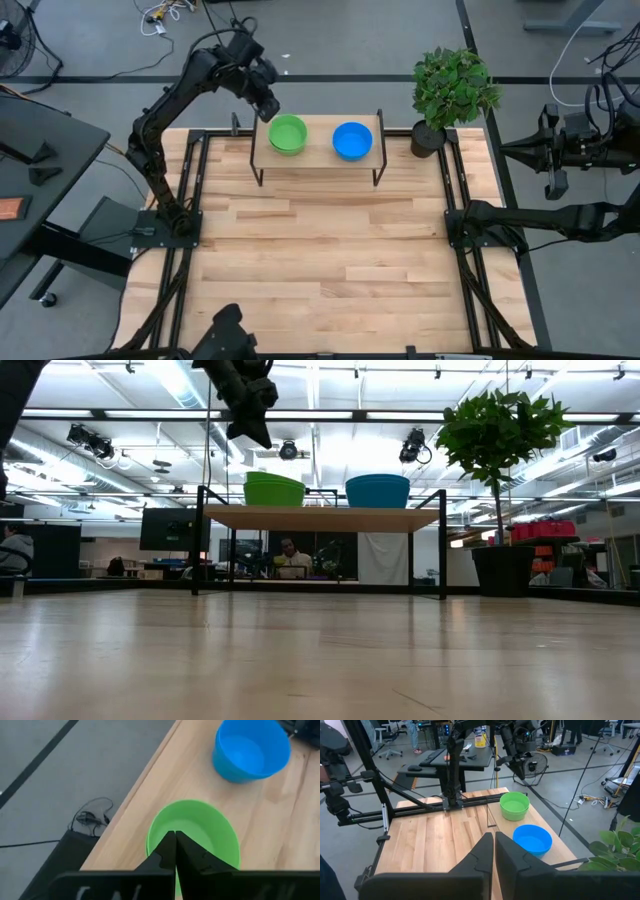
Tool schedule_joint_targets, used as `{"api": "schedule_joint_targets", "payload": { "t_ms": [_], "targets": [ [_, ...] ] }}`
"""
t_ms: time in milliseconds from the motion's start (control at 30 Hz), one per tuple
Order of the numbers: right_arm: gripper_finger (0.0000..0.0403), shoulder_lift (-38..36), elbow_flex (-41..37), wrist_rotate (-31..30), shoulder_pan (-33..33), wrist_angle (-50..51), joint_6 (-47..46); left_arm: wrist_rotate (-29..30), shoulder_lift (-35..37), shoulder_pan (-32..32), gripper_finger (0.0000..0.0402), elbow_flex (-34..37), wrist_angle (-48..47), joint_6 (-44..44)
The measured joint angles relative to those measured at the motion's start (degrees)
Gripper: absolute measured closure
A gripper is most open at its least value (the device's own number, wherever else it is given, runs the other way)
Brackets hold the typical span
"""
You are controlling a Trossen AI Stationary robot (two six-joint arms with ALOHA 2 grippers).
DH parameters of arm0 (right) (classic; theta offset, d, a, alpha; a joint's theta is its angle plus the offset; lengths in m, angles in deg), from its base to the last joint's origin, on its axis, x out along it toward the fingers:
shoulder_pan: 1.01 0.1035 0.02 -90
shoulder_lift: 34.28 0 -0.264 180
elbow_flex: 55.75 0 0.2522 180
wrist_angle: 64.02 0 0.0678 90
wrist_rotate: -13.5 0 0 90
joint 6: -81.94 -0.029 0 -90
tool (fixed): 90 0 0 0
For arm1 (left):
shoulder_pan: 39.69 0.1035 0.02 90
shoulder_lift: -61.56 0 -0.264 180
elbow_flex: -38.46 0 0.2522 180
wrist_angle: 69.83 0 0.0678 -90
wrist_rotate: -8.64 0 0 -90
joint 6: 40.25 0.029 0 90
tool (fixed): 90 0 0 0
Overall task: Pick & Place Mini bowls
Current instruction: Stack the green bowl on the green bowl on the shelf
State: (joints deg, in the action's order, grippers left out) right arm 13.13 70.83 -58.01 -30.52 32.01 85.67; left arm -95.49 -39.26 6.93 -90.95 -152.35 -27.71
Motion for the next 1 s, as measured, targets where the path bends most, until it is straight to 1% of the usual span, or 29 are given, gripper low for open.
{"api": "schedule_joint_targets", "payload": {
  "t_ms": [467,600,667,800,900,1000],
  "targets": [
    [0.0380,0.00,0.00,0.00,-0.01,0.00,-0.02,0.20,0.06,-3.20,0.0401,0.02,8.18,-2.91],
    [0.0380,0.00,0.01,0.00,0.00,0.00,0.00,0.22,1.55,-3.76,0.0401,0.47,10.68,-3.47],
    [0.0380,0.00,0.00,-0.01,0.01,0.00,0.00,0.31,3.67,-4.20,0.0401,2.95,14.56,-4.49],
    [0.0380,0.00,0.00,-0.01,-0.01,-0.01,0.00,-0.26,8.64,-4.40,0.0401,10.78,20.26,-6.38],
    [0.0380,0.02,0.00,-0.01,-0.01,-0.01,-0.02,-0.80,11.35,-4.11,0.0401,15.64,21.00,-7.09],
    [0.0380,0.02,0.00,-0.01,-0.01,-0.01,0.00,-1.68,13.34,-3.62,0.0401,19.80,23.57,-5.72]
  ]
}}
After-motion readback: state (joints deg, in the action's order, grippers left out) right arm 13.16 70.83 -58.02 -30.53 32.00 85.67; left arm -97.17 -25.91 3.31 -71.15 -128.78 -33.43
